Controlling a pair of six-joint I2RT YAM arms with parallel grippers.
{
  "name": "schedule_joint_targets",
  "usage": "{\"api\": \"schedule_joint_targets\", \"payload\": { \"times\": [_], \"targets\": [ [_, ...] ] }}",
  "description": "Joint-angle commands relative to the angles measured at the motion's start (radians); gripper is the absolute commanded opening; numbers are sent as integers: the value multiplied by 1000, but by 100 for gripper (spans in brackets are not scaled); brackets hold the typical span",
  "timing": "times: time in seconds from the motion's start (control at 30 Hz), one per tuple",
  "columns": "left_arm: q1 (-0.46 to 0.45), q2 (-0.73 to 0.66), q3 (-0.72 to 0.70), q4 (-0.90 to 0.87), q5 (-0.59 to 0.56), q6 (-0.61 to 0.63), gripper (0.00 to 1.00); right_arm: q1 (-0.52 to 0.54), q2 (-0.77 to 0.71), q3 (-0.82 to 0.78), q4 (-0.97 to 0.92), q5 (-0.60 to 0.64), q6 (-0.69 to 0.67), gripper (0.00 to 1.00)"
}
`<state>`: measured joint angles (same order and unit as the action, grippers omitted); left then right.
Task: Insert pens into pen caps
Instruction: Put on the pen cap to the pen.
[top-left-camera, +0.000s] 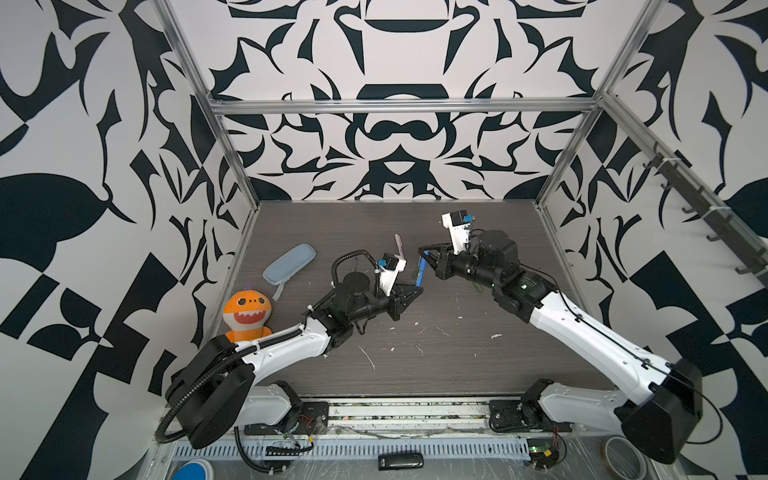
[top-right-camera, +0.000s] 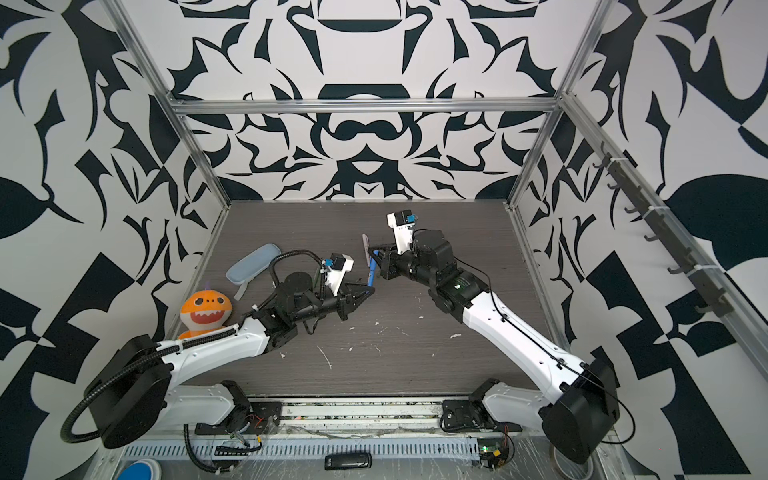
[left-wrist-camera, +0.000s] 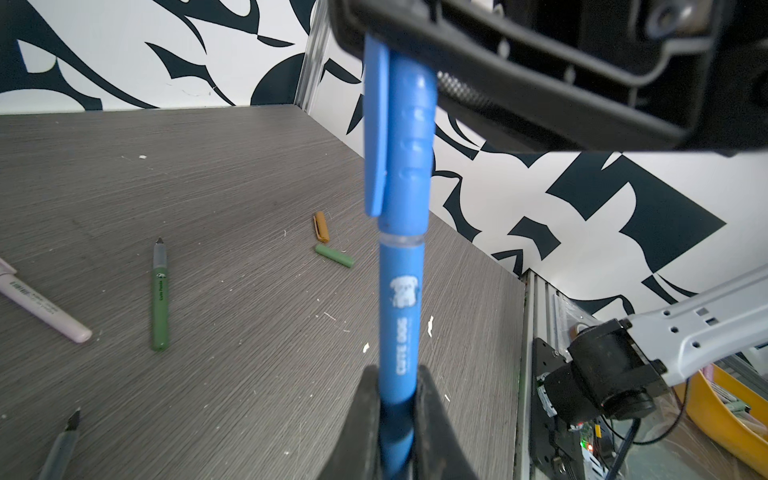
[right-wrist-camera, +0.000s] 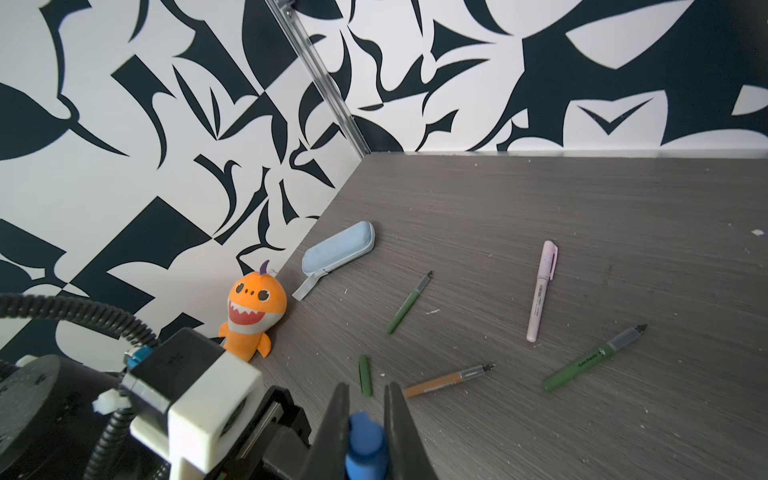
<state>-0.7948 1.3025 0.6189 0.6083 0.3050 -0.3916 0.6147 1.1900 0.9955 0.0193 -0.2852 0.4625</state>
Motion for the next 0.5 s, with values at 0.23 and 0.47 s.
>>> {"api": "schedule_joint_targets", "payload": {
  "times": [0.23,0.47],
  "targets": [
    [27,-20,163,156,-97,-16,0,15,-24,-159,34,-47,64,3],
    [47,-20,220,153,-89,8,0,19,-30,-233,58,-39,79,2]
  ]
}}
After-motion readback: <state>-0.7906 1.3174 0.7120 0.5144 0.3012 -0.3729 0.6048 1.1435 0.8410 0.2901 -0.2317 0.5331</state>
